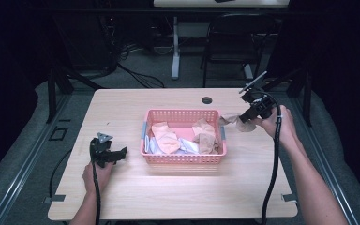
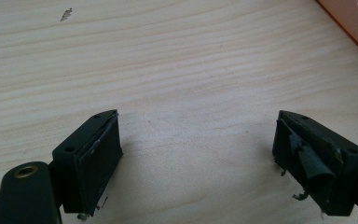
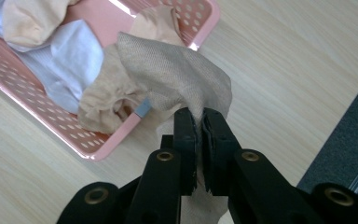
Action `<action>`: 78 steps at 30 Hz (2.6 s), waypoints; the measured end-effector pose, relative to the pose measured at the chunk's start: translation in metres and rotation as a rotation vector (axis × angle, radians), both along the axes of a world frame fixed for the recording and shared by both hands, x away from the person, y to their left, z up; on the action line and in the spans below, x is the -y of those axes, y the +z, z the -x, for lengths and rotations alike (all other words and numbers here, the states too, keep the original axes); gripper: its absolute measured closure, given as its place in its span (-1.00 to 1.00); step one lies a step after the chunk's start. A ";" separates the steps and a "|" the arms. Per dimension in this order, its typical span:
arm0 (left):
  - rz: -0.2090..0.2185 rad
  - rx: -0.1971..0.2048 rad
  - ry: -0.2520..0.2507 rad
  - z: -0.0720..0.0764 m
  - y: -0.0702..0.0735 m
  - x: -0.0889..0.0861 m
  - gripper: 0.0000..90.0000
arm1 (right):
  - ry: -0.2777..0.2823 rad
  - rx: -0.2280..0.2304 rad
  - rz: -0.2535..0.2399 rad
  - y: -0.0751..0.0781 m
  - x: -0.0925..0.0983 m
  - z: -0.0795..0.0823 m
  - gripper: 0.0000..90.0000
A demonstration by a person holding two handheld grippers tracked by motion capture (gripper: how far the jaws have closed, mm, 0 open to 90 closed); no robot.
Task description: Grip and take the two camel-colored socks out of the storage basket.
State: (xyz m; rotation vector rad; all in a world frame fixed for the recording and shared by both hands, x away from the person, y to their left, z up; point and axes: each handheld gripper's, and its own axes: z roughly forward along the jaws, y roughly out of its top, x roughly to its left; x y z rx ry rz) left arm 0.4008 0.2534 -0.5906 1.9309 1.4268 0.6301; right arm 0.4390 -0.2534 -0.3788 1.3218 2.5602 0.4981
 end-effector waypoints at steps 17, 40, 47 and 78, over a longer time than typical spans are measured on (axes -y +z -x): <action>-0.001 0.000 0.001 0.000 0.000 0.000 -0.67 | -0.090 -0.028 0.041 -0.010 0.040 0.000 0.89; -0.001 0.000 0.001 0.000 0.000 0.000 -0.67 | -0.151 -0.100 0.118 -0.053 0.050 -0.015 0.89; 0.000 0.000 0.001 0.000 0.000 0.000 -0.67 | -0.167 -0.110 0.142 -0.071 0.049 -0.017 0.89; -0.001 0.000 0.001 0.000 0.000 0.000 -0.67 | -0.203 -0.222 0.103 -0.121 0.056 -0.024 0.85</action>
